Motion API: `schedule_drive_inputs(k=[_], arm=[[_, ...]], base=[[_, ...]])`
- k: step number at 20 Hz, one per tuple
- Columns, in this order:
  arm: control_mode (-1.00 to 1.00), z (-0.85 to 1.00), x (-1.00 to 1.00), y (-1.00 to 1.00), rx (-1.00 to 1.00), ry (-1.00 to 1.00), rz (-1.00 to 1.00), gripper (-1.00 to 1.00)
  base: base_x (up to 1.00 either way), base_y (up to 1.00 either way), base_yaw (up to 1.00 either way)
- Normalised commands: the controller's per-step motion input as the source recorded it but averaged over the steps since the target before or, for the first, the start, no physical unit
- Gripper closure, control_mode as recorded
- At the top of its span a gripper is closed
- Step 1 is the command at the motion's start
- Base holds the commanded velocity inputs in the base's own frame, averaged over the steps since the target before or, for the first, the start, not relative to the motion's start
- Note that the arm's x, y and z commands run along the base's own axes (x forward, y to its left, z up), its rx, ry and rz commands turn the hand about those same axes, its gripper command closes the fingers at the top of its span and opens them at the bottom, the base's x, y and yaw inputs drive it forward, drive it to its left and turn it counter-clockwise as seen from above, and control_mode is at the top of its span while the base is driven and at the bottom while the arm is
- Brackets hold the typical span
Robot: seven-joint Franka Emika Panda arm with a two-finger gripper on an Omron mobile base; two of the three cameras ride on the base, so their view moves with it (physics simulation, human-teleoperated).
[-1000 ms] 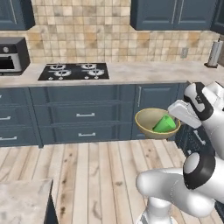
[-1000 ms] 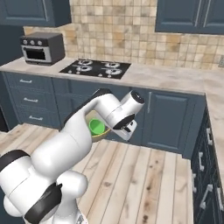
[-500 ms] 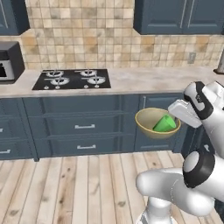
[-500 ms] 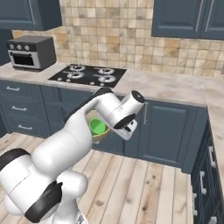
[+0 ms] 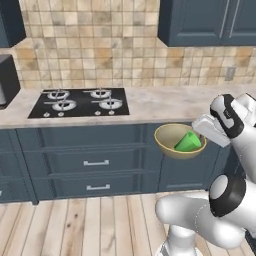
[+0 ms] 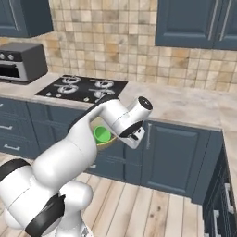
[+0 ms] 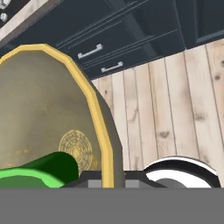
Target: Place the cup inside the bowl on the dining table and move the bowl to any counter.
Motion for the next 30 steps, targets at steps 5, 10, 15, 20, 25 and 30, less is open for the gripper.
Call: schedule_drive_inputs(k=[5,10,15,20,25,30], arm=[[1.0,0.0,0.0,0.0,0.0,0.0,0.0,1.0],[1.0,0.0,0.0,0.0,0.0,0.0,0.0,1.0],[1.0,0.0,0.0,0.0,0.0,0.0,0.0,1.0],[1.0,0.0,0.0,0.0,0.0,0.0,0.0,1.0],[1.0,0.0,0.0,0.0,0.0,0.0,0.0,1.0],[1.0,0.0,0.0,0.0,0.0,0.0,0.0,1.0]], base=[[0.85,-0.1,0.0],[0.82,-0.11,0.0],[0.81,-0.07,0.0],[0.68,-0.02,0.0],[0.42,-0.02,0.0],[0.05,0.0,0.0]])
